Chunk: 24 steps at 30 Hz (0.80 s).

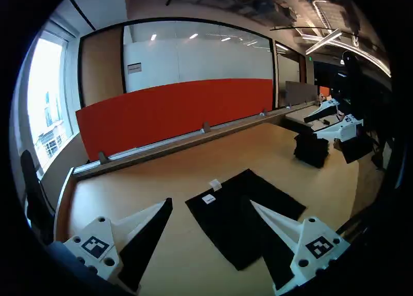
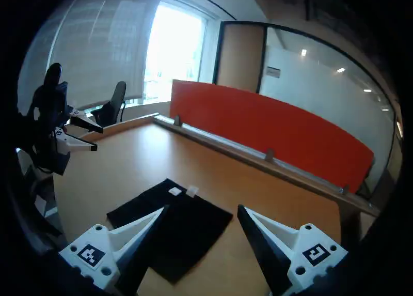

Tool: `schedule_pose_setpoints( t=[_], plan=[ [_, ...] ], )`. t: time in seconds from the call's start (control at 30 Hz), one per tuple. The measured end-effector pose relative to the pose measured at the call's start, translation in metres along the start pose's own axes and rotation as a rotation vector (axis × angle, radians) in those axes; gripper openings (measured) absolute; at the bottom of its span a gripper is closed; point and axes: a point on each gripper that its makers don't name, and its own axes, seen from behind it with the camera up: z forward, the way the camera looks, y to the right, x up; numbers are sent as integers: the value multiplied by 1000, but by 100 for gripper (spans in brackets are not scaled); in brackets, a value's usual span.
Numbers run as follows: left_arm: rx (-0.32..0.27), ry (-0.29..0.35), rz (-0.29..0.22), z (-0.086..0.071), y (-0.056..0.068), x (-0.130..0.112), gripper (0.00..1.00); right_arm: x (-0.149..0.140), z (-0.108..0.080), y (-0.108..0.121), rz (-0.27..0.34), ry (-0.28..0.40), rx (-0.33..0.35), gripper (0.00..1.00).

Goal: Fold towel

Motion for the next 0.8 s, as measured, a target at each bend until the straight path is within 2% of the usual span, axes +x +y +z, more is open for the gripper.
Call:
schedule_pose_setpoints(
  t=[0.57, 0.8],
  plan=[
    [-69, -87, 10, 20, 29, -55, 100, -72, 21, -22, -4, -106, 44, 100],
    [-86, -126, 20, 29, 37, -81, 100, -102, 31, -30, -4, -148, 62, 100]
  ],
)
